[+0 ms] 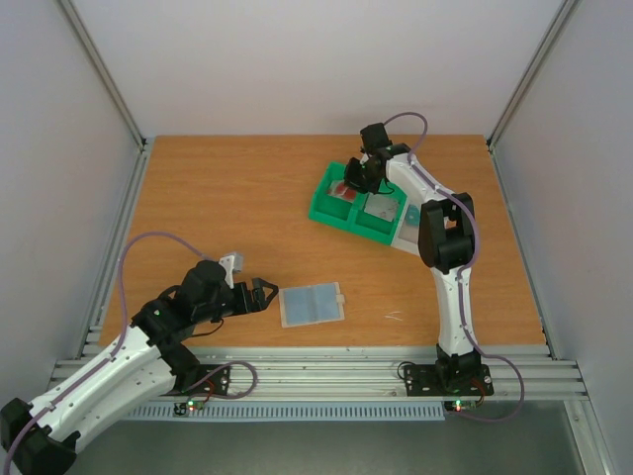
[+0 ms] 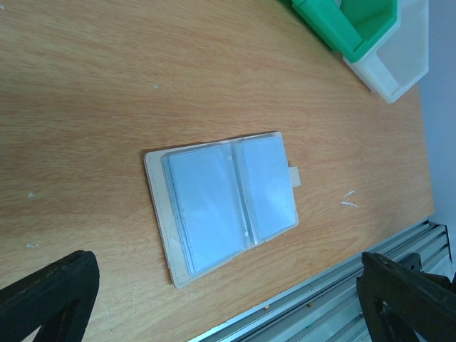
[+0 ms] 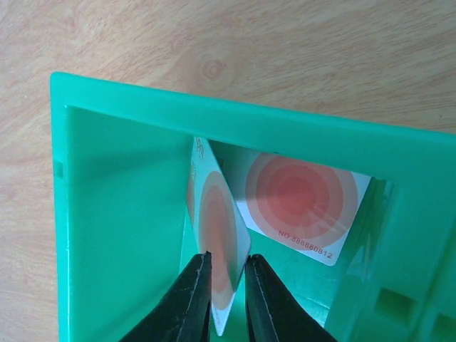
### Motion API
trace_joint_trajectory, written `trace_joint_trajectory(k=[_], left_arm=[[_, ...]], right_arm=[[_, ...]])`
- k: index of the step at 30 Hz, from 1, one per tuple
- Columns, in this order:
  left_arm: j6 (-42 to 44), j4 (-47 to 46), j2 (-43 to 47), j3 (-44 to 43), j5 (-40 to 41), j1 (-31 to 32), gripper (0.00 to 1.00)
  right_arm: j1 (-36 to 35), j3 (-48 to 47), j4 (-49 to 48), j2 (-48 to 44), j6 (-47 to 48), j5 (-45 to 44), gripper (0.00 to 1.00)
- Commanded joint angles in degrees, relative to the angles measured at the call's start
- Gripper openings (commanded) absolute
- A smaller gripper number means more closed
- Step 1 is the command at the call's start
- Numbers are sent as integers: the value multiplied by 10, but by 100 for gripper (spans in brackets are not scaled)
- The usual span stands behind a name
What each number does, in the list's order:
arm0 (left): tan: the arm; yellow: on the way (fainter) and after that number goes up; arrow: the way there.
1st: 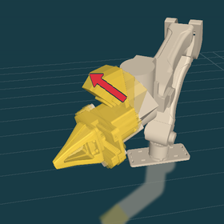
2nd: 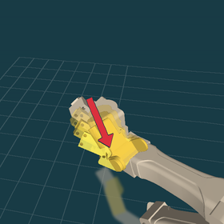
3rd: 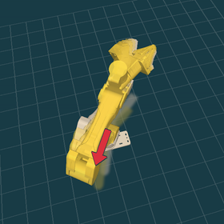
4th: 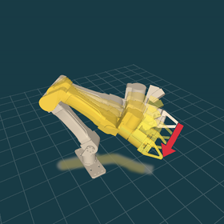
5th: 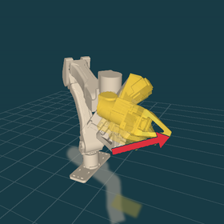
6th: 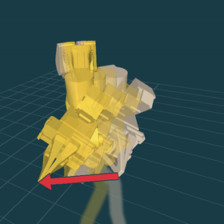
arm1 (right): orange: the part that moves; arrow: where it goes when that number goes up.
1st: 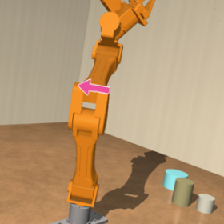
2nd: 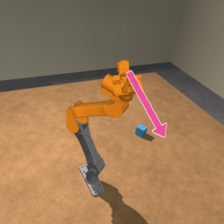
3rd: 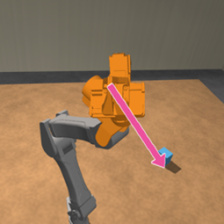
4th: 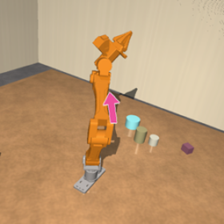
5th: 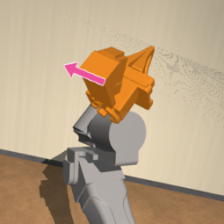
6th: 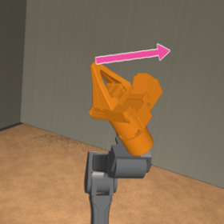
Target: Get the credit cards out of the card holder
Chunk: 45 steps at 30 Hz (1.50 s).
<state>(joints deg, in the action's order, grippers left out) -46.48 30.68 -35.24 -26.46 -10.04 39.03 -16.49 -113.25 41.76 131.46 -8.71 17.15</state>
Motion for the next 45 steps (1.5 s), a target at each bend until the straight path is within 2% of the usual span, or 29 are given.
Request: trace_joint_trajectory(k=[1,8,15,20,27,34,35,36,37,45], left_arm=[[-1,-6,-1,-8,4,2,99],[-5,1,1,-9,3,1,99],[-10,33,3,-23,20,1,99],[-1,72,10,-47,41,2,99],[17,117,21,-87,76,2,99],[11,148,13,-125,106,1,99],[9,153,7,-133,115,2,99],[10,158,1,-140,119,2,99],[11,165,-7,-149,125,2,99],[41,191,-44,-223,132,2,99]], right_arm=[[3,-22,18,7,2,-18,18],[3,-24,34,-11,6,-25,22],[-4,-11,61,-47,19,-36,34],[-14,38,62,-102,29,-34,40],[-34,160,37,-225,38,-33,49],[-62,286,29,-373,52,-36,70],[-66,304,30,-394,54,-39,75],[-70,323,30,-419,56,-40,93],[-73,342,30,-440,58,-39,98],[-89,446,82,-616,75,-43,98]])
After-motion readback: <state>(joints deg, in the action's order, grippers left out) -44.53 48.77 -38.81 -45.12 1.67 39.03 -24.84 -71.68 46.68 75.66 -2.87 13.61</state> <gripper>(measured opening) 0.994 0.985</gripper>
